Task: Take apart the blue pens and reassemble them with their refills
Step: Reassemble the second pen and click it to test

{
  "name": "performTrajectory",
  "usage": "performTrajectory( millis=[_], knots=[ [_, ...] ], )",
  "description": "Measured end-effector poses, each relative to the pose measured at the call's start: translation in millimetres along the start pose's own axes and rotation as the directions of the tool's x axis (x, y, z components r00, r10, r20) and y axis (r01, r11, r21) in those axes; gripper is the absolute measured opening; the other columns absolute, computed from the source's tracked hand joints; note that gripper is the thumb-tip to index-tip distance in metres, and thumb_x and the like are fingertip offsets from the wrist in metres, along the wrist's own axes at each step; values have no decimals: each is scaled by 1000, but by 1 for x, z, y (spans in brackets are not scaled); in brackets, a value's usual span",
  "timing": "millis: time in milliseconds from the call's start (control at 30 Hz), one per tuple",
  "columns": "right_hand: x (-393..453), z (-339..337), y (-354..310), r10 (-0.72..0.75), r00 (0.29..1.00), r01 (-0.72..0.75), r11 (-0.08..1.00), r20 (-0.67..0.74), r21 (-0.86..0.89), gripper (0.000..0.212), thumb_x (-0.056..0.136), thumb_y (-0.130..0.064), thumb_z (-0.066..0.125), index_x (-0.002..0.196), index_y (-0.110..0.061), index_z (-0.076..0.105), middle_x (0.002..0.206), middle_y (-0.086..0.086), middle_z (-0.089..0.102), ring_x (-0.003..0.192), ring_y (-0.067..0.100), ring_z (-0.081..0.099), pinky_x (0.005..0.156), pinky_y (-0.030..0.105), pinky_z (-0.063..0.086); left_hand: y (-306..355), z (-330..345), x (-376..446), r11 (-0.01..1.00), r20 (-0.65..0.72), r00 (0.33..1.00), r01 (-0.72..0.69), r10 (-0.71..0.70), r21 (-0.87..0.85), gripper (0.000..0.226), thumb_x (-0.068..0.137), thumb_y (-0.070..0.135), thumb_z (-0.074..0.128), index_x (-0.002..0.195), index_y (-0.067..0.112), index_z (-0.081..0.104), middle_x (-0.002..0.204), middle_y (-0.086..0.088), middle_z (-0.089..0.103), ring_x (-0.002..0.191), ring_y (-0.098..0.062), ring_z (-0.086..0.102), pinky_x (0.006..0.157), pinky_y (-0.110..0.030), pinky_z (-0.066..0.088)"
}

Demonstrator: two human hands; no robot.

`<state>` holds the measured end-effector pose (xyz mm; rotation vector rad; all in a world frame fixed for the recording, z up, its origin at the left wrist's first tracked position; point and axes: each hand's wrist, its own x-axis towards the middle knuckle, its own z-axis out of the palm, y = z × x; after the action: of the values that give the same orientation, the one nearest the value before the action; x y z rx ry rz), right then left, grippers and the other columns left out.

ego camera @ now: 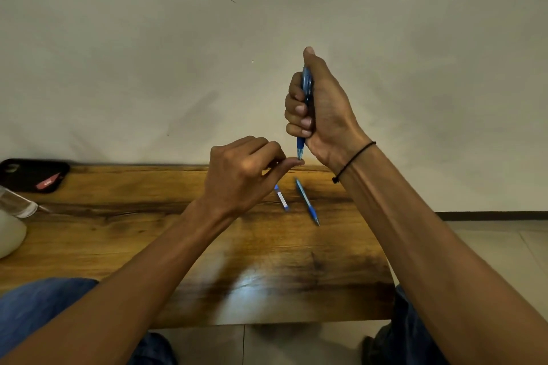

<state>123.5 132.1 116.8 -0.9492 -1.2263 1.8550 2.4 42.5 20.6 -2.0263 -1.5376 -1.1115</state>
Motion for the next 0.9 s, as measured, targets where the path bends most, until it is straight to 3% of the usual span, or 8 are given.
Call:
performTrajectory(
  millis=[133, 300, 400, 567, 900],
  knots=[
    [-1, 3, 3, 22, 1000, -22, 1000, -7, 10, 62, 109, -52, 36, 58, -18, 31, 47, -3, 27, 39, 11, 19, 38, 21, 20, 1, 1, -3, 999, 25, 999, 43, -42, -28, 36, 95, 37, 78, 77, 6, 74, 67, -7, 72, 57, -21, 67, 49, -39, 55],
    [1, 5, 6, -3, 996, 6, 999, -86, 37, 54, 108, -42, 32, 60, -20, 24, 49, -4, 19, 44, 12, 11, 41, 21, 14, 4, 4, -8, 1000, 4, 1000, -12, 11, 9, 34, 91, 31, 83, 72, 7, 71, 63, -6, 69, 52, -20, 64, 49, -27, 49],
    [3, 4, 10, -42, 996, 40, 999, -75, -32, 56, 109, -45, 32, 59, -21, 25, 49, -5, 20, 45, 12, 12, 42, 22, 15, 0, 5, -7, 1000, 74, 997, -22, 21, 13, 35, 93, 37, 80, 75, 9, 71, 64, -4, 69, 54, -19, 65, 49, -30, 50],
    [8, 1, 14, -121, 991, 117, 990, -49, -74, 56, 109, -40, 29, 57, -20, 26, 48, -5, 21, 47, 14, 11, 44, 24, 14, -10, 2, -10, 989, 324, 935, 145, -143, 18, 28, 90, 46, 80, 85, 19, 74, 72, 5, 70, 63, -17, 67, 60, -35, 56],
    [14, -9, 20, -166, 986, 166, 986, -3, 25, 57, 112, -37, 25, 60, -16, 27, 46, -5, 22, 42, 11, 15, 48, 30, 8, -19, 2, -4, 931, 387, 858, 365, -338, 3, 17, 93, 40, 76, 94, 23, 77, 81, 7, 76, 72, -8, 69, 73, -36, 62]
  ],
)
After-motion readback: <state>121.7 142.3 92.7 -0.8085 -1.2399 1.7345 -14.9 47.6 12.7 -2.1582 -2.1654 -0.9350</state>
